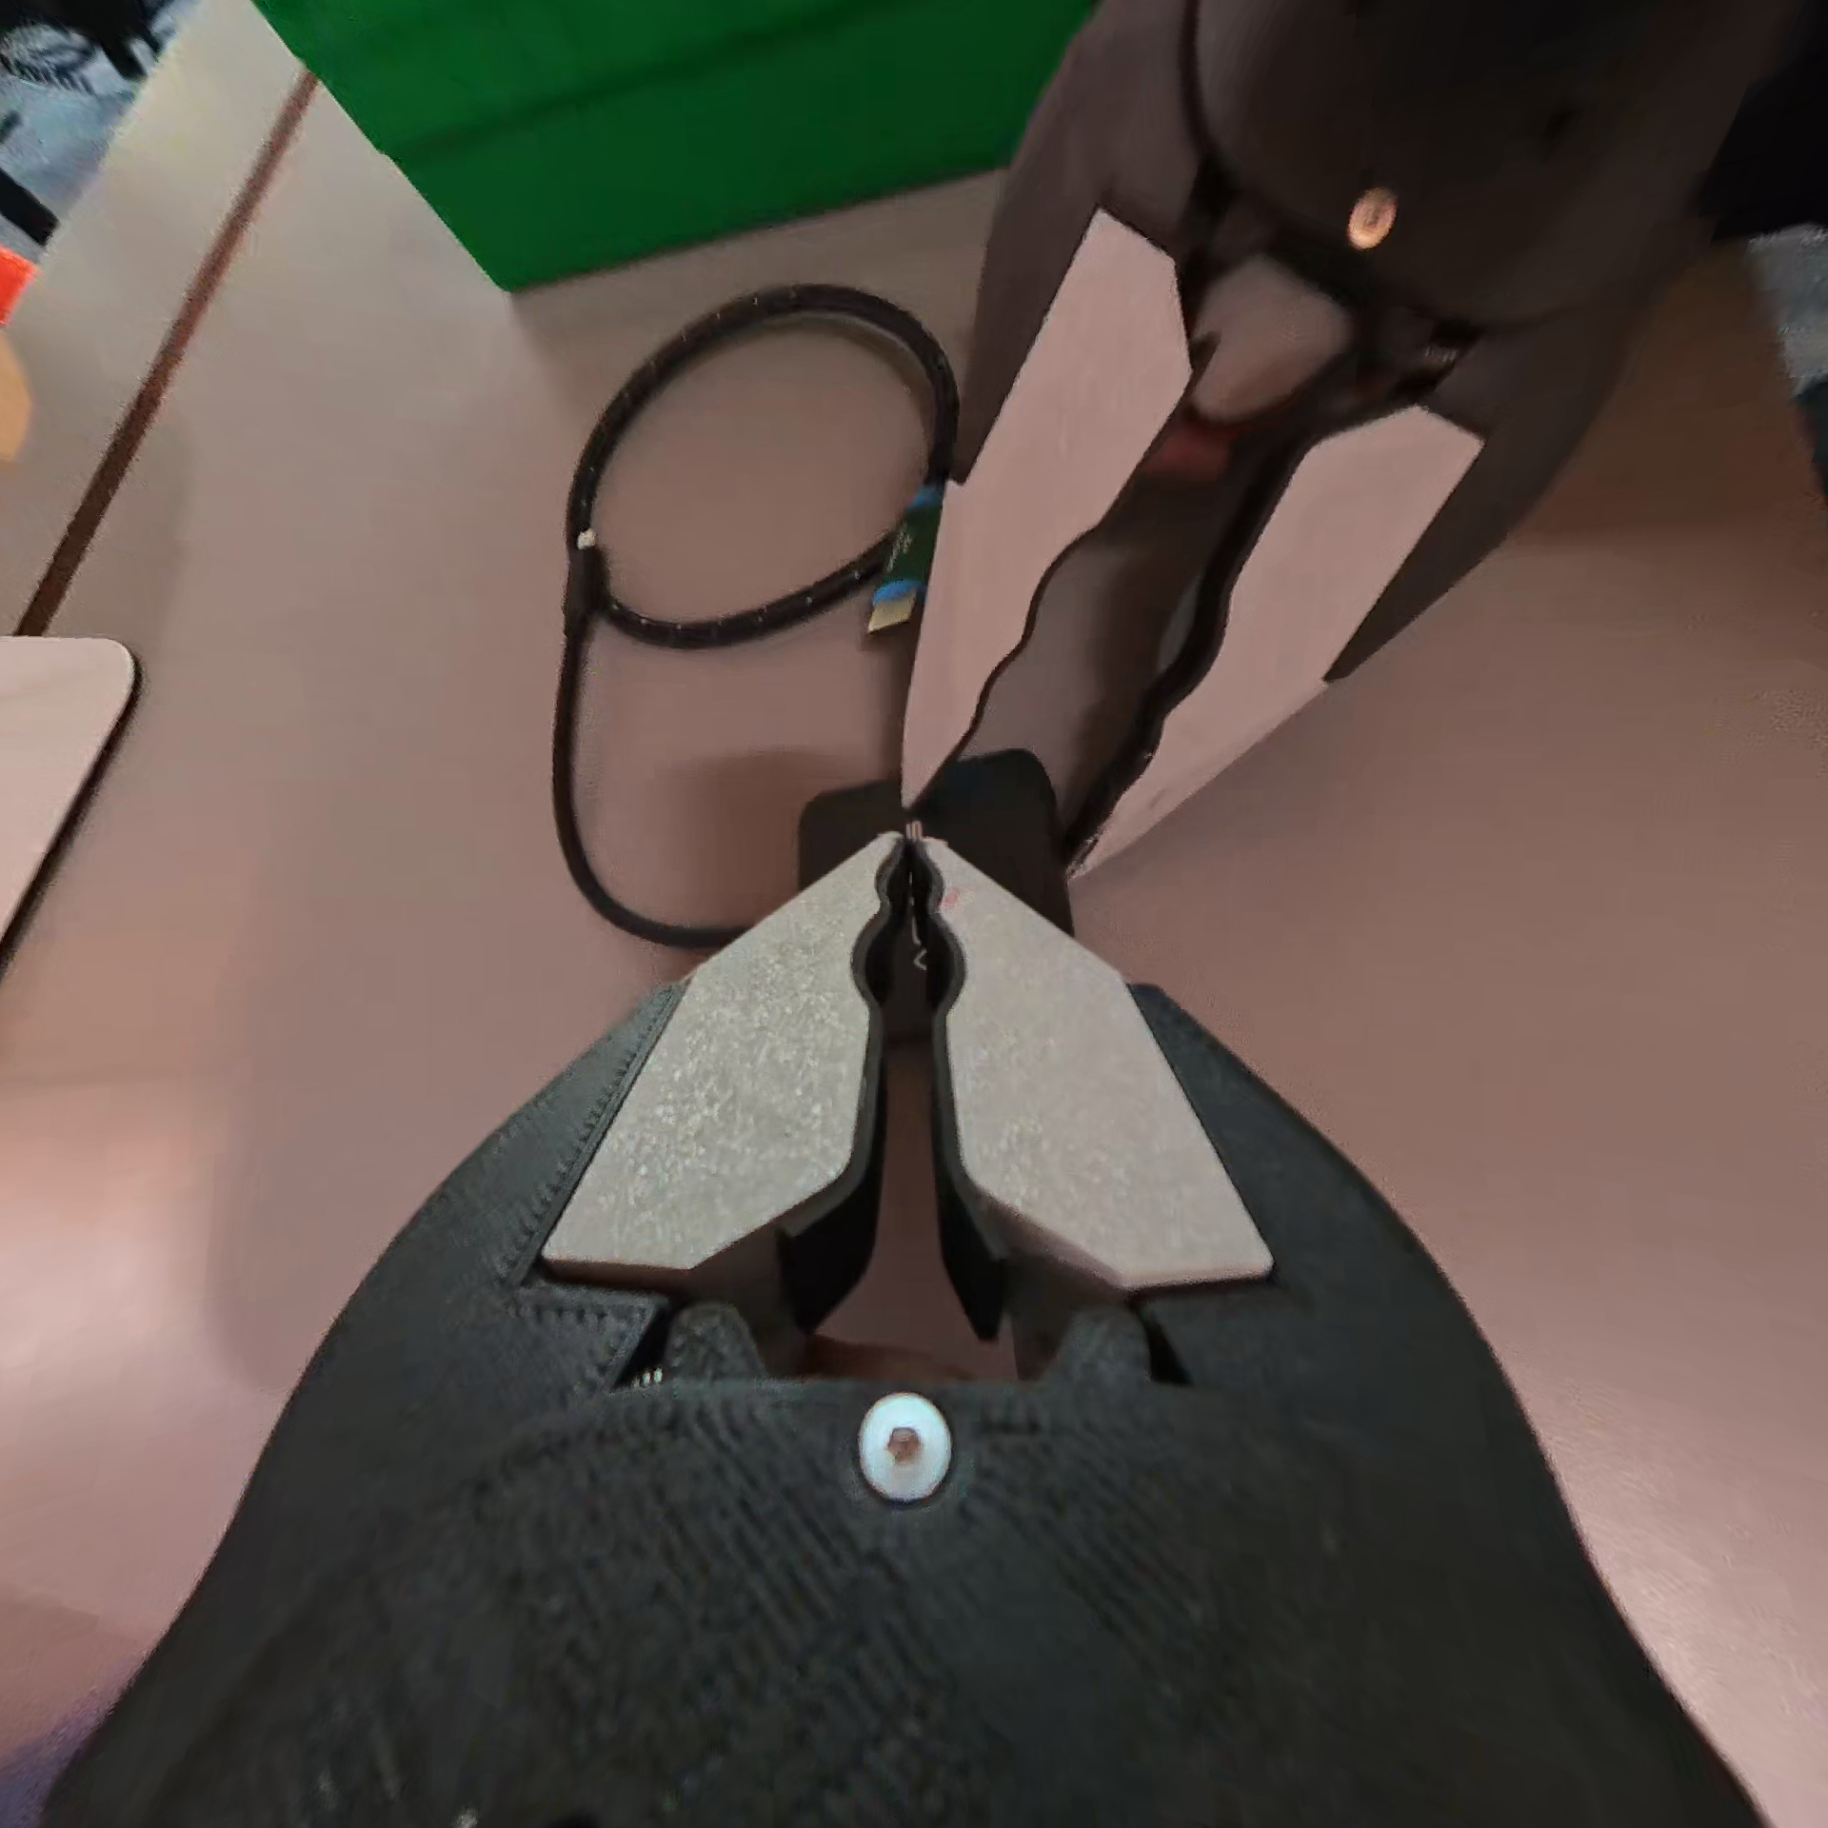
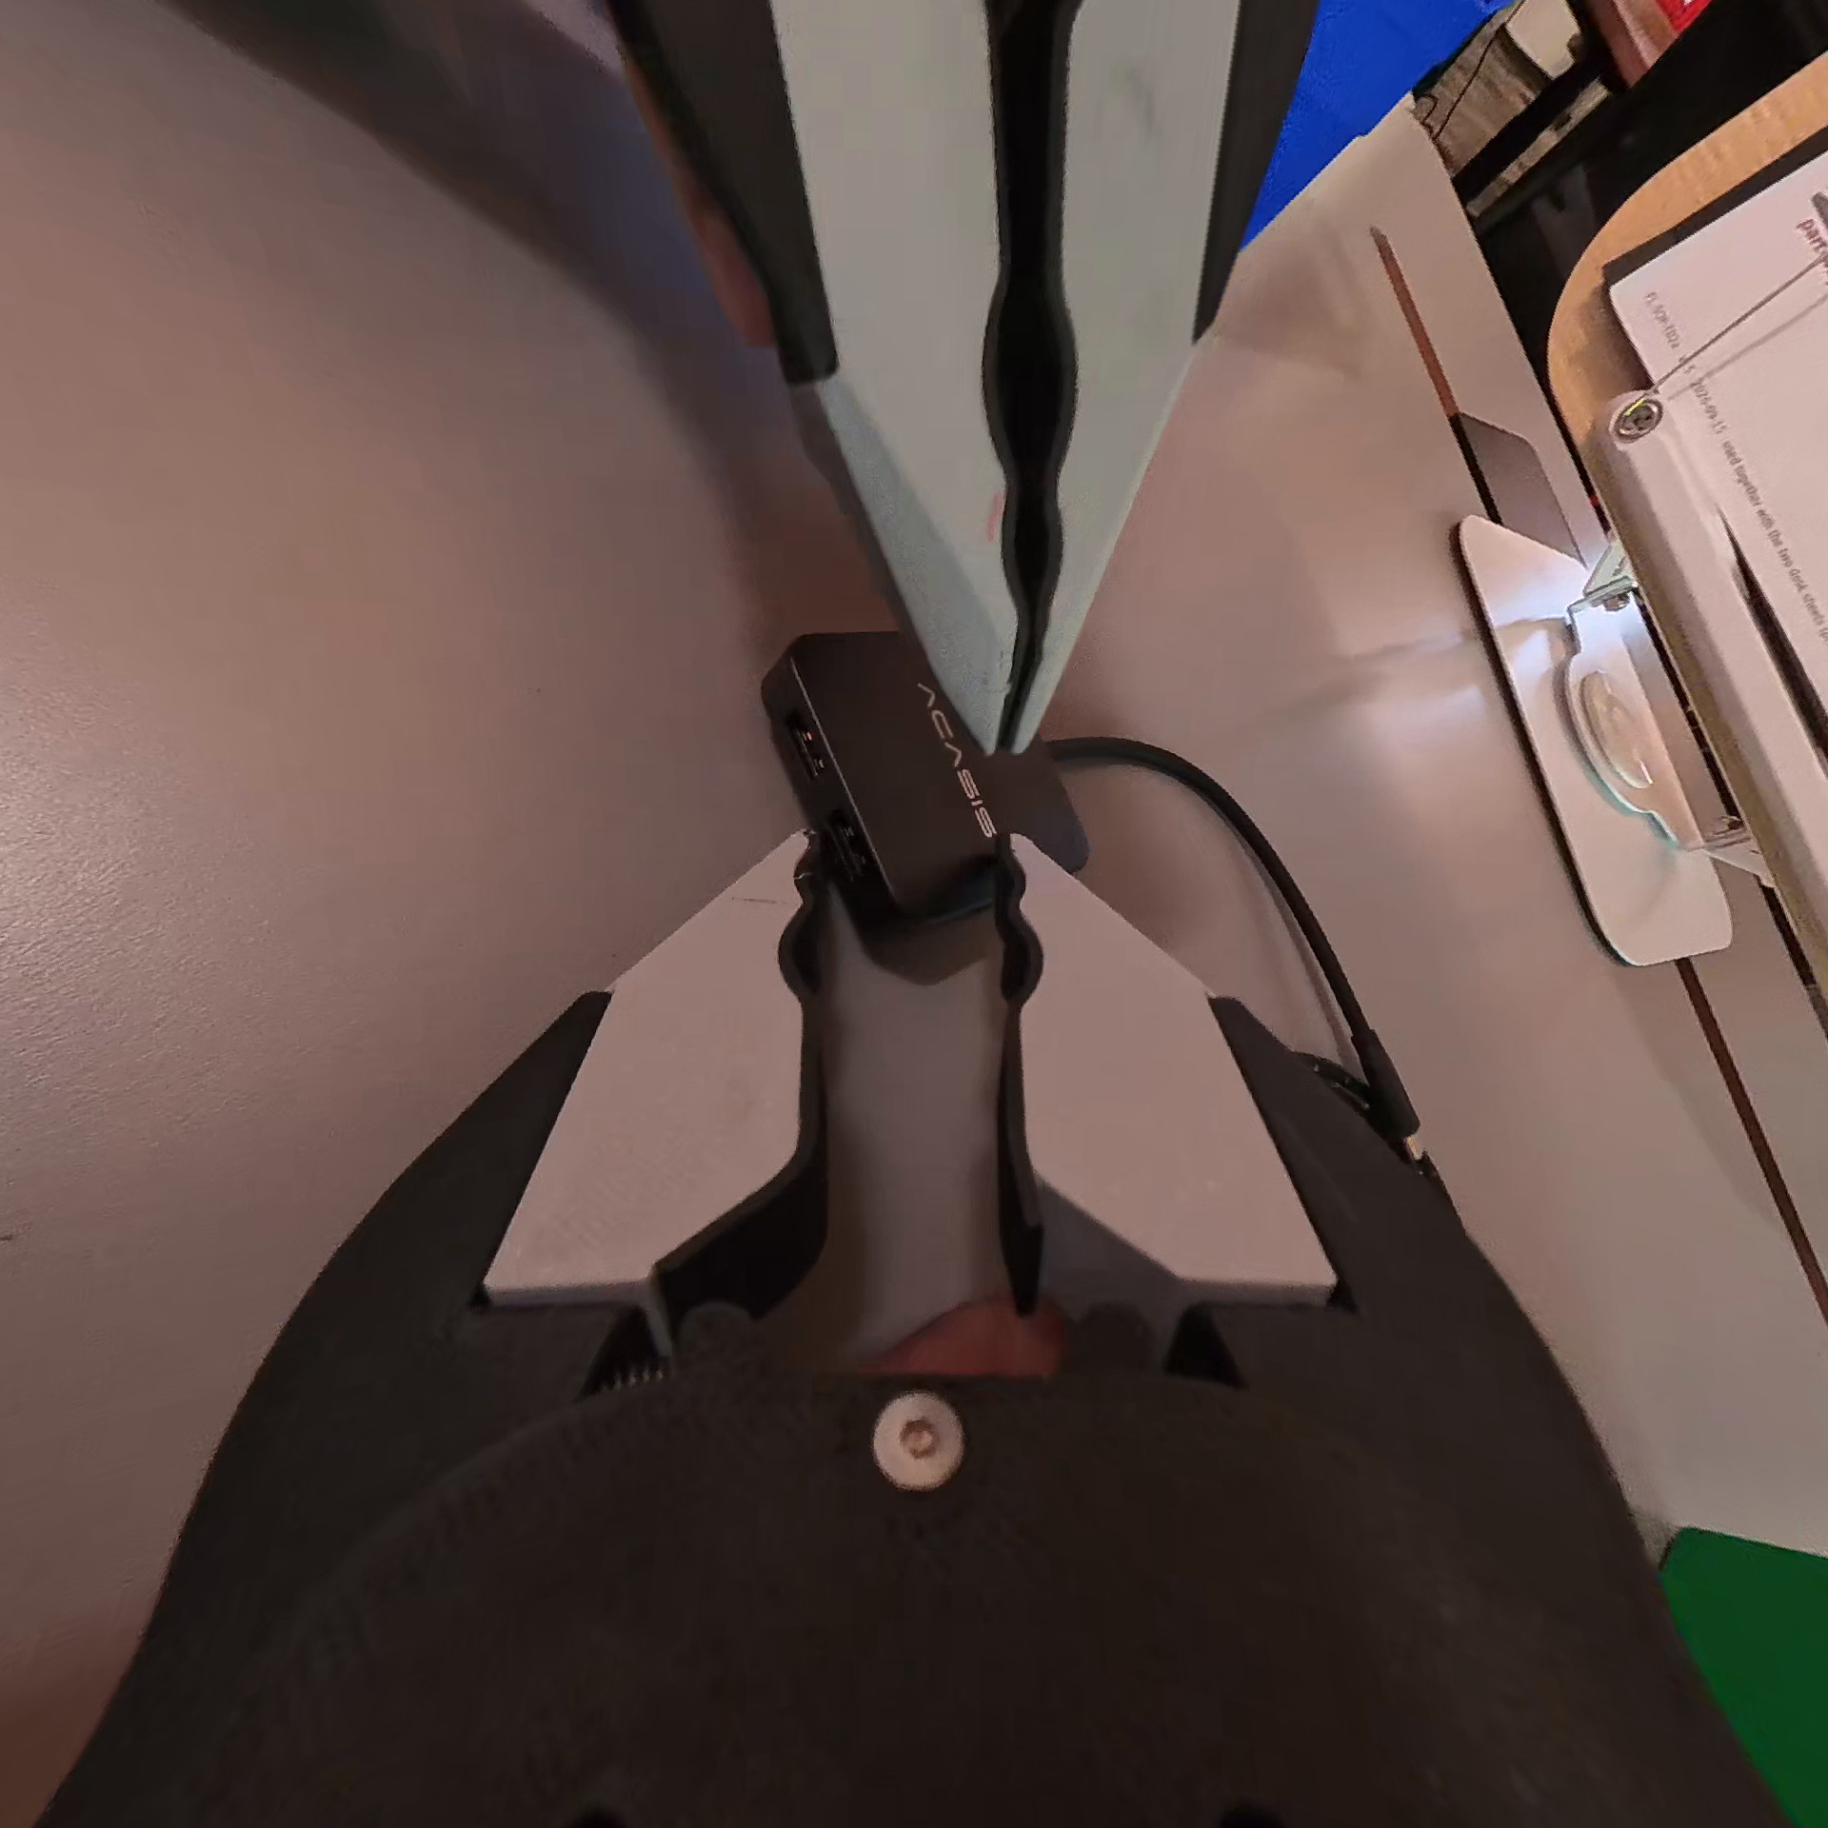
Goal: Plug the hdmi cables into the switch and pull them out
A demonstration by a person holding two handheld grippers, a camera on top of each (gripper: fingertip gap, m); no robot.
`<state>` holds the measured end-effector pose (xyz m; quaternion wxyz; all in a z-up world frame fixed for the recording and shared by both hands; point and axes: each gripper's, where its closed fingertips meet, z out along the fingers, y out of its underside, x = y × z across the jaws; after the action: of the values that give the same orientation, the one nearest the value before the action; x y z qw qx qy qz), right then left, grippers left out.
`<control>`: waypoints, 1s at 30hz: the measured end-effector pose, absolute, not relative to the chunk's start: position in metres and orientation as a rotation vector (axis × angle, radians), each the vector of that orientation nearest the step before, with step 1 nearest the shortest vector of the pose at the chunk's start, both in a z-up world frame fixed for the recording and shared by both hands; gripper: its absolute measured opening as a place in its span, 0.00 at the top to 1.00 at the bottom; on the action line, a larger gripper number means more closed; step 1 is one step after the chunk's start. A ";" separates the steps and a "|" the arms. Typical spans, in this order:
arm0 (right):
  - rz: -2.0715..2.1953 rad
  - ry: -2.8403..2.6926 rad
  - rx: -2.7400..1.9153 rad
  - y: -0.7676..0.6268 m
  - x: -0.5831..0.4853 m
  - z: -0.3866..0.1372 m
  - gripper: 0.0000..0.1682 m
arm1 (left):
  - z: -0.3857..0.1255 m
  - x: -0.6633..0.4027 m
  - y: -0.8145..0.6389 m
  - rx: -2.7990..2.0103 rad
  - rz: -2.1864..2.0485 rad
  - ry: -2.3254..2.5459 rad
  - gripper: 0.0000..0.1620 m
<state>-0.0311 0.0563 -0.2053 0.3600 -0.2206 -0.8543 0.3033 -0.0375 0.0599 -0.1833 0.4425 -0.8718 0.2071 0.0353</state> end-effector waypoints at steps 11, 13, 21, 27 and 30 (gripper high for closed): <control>0.795 -2.213 -0.590 0.057 -0.030 -0.205 0.82 | -0.190 -0.050 0.052 -2.230 0.164 0.480 0.82; 0.832 -2.208 -0.622 0.058 -0.031 -0.202 0.83 | -0.185 -0.050 0.050 -2.192 0.208 0.525 0.79; 0.976 -2.185 -0.724 0.062 -0.030 -0.191 0.83 | -0.175 -0.052 0.044 -2.097 0.361 0.630 0.85; 1.048 -2.163 -0.792 0.067 -0.032 -0.185 0.85 | -0.190 -0.049 0.031 -2.154 0.373 0.758 0.64; 1.079 -2.160 -0.828 0.069 -0.032 -0.184 0.86 | -0.202 -0.054 0.035 -2.182 0.462 0.783 0.68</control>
<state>-0.0320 0.0692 -0.1841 0.2905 -0.3106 -0.8097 0.4044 -0.0541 0.0351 -0.2017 0.3791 -0.8541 0.3067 0.1810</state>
